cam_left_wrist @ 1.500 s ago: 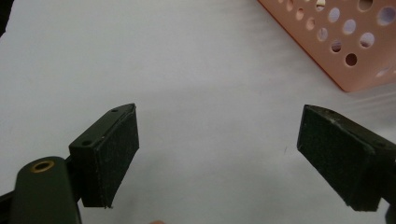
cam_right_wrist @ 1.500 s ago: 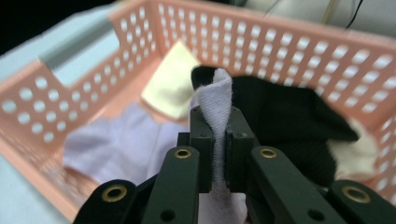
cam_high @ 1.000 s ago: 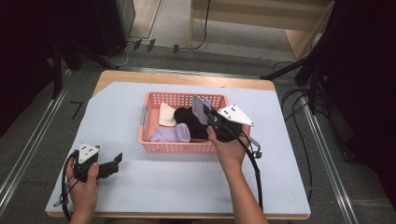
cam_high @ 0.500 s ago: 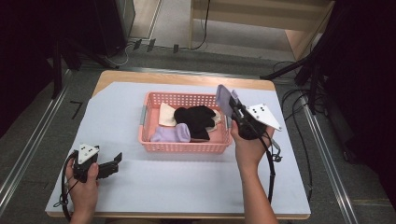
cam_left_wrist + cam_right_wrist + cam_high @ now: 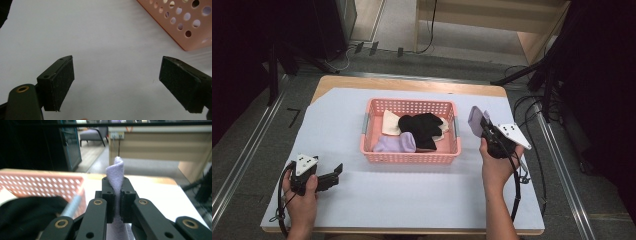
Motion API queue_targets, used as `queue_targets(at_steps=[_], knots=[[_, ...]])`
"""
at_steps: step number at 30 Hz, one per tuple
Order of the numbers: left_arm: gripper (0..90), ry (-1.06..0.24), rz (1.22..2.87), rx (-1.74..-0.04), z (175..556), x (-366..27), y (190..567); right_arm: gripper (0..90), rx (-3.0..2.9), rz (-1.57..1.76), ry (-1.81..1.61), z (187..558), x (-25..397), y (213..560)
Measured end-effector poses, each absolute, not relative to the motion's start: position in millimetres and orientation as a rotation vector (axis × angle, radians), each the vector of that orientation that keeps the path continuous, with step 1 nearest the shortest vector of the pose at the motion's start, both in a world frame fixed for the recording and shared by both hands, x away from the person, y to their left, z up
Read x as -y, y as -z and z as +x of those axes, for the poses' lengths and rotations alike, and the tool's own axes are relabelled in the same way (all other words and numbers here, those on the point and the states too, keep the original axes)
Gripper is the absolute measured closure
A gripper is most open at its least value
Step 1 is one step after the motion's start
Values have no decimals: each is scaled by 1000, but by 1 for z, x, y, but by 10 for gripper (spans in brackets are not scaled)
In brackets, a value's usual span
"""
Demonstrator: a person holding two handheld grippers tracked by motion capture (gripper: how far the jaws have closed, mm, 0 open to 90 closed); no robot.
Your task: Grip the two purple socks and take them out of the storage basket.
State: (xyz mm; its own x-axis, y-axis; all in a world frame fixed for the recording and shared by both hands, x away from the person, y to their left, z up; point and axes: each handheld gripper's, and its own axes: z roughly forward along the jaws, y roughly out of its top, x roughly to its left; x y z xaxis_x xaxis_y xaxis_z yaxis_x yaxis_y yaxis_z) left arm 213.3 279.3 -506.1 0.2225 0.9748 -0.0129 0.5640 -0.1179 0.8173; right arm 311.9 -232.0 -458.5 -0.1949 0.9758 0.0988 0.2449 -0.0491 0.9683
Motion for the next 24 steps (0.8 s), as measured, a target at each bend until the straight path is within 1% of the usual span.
queue_targets(at_steps=[10, 11, 14, 15, 16, 20, 24], knots=[[136, -731, 1778, -1430, 213, -279, 506, 836, -1531, 1479, -1207, 312, 259, 495], [136, -734, 1779, -1432, 213, -279, 506, 805, -1519, 1502, -1207, 311, 262, 497], [137, -731, 1778, -1430, 213, -279, 506, 532, -1436, 1556, -1217, 306, 268, 498], [136, -732, 1778, -1430, 213, -279, 506, 463, -1403, 1556, -1193, 304, 270, 497], [136, -733, 1779, -1430, 213, -279, 506, 436, -1379, 1569, -1176, 302, 271, 494], [136, -734, 1781, -1432, 213, -278, 506, 437, -1363, 1539, -1208, 294, 269, 483], [136, -734, 1783, -1432, 213, -278, 506, 438, -1418, 1479, -1256, 290, 253, 469]])
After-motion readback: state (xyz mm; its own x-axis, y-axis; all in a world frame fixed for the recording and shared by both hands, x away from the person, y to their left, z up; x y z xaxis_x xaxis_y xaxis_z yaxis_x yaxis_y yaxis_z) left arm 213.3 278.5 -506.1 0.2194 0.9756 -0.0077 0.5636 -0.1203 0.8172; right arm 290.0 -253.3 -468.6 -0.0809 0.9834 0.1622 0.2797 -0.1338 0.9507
